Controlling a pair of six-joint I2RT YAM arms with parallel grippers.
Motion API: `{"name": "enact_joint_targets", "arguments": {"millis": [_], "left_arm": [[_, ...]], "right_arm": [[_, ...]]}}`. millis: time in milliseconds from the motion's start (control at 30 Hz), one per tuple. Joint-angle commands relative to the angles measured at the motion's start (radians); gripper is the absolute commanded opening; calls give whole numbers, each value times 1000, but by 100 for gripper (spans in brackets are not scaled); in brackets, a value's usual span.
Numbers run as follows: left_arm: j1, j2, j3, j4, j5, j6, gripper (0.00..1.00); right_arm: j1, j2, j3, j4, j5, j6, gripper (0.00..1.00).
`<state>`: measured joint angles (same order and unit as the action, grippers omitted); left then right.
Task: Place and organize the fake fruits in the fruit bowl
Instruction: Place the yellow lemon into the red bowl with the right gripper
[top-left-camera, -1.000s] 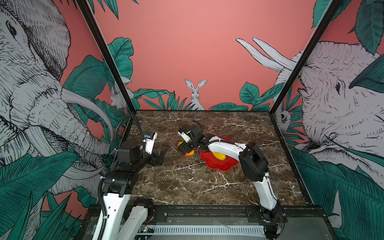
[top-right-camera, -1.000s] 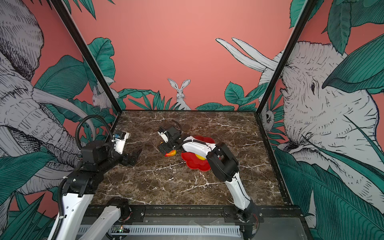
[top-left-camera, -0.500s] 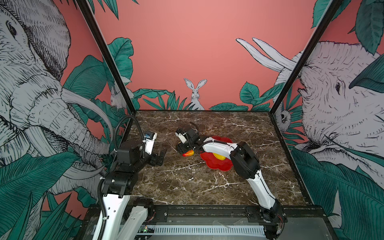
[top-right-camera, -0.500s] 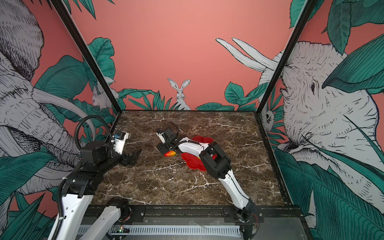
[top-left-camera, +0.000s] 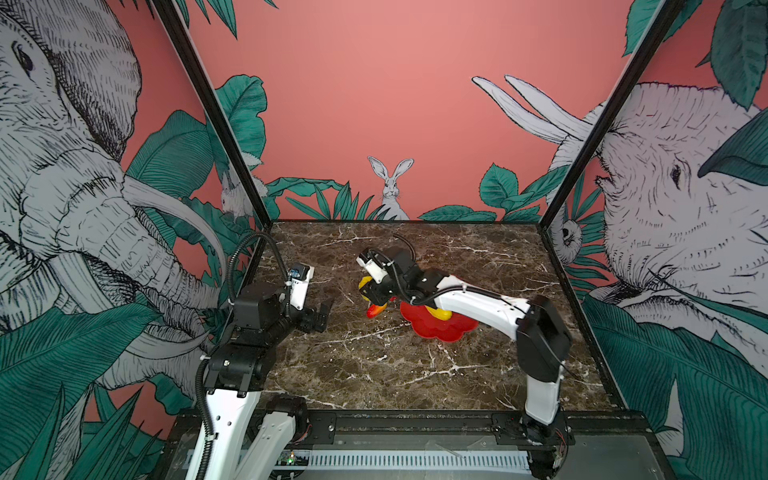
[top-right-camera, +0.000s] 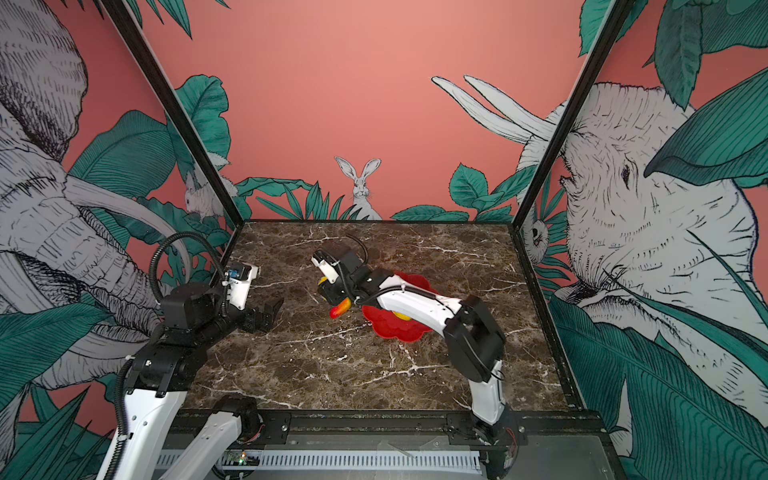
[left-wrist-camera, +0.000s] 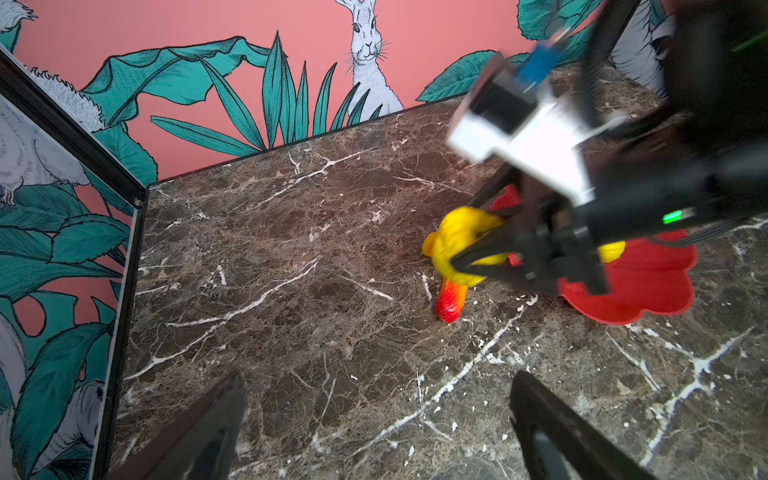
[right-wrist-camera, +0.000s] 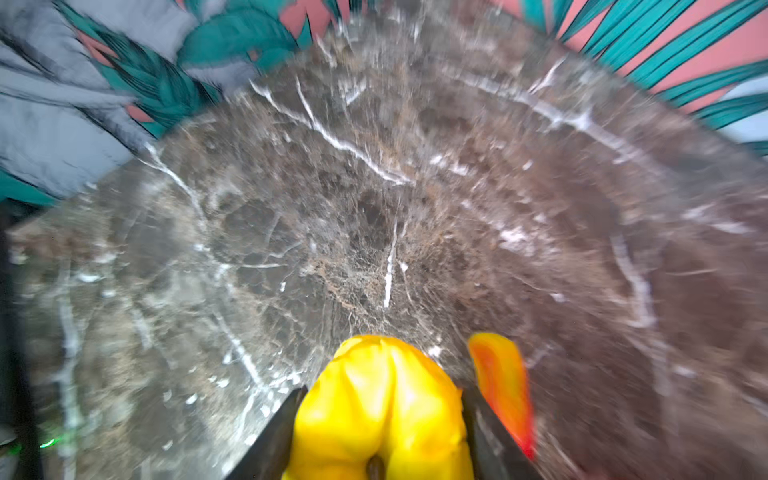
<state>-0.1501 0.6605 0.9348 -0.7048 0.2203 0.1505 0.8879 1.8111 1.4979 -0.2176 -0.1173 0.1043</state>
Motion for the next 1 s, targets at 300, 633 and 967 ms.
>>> {"name": "enact_joint_targets", "arguments": {"millis": [300,633,967], "left_arm": [[-4,4,9,8,21,-2,100],[-3,14,8,5,22,-3,100],[-3,9,-1,4,13,3,100]], "right_arm": [[-148,-298,-418,21,144,-29,42],[-167,-103,-385,71,88,-33,41],[-167,-4,-339,60,118,-59,45]]}}
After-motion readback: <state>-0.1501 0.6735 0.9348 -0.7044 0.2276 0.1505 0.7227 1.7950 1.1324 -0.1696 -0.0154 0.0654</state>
